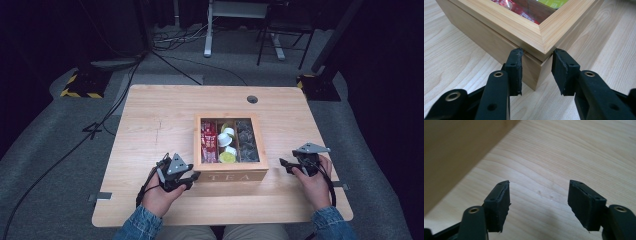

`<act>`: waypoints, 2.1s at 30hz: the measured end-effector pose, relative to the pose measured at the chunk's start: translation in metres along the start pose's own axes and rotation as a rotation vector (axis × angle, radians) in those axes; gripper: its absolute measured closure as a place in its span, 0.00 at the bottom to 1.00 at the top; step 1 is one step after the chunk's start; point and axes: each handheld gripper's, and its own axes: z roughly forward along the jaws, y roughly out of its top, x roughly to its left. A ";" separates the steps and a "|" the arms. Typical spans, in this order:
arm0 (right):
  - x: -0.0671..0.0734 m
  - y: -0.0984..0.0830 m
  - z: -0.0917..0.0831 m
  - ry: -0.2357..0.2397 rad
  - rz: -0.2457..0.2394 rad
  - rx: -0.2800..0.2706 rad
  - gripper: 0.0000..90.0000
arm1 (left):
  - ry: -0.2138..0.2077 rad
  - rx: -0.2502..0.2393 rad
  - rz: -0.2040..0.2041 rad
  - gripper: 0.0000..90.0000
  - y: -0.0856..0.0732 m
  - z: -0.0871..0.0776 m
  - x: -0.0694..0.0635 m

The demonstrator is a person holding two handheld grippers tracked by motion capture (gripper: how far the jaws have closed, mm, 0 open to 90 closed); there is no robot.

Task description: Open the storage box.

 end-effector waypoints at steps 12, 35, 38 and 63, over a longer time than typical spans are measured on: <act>0.030 0.026 -0.052 0.355 -0.115 -0.112 0.34 | -0.007 0.015 -0.004 0.69 0.005 -0.002 0.000; 0.067 0.038 -0.037 0.274 -0.190 -0.170 0.38 | 0.009 -0.038 -0.004 0.71 0.017 -0.010 0.001; 0.069 0.040 -0.038 0.261 -0.203 -0.183 0.38 | 0.013 -0.050 -0.005 0.71 0.018 -0.010 0.001; 0.062 0.074 -0.058 0.257 -0.245 -0.227 0.39 | 0.096 -0.083 -0.069 0.44 0.012 -0.025 0.016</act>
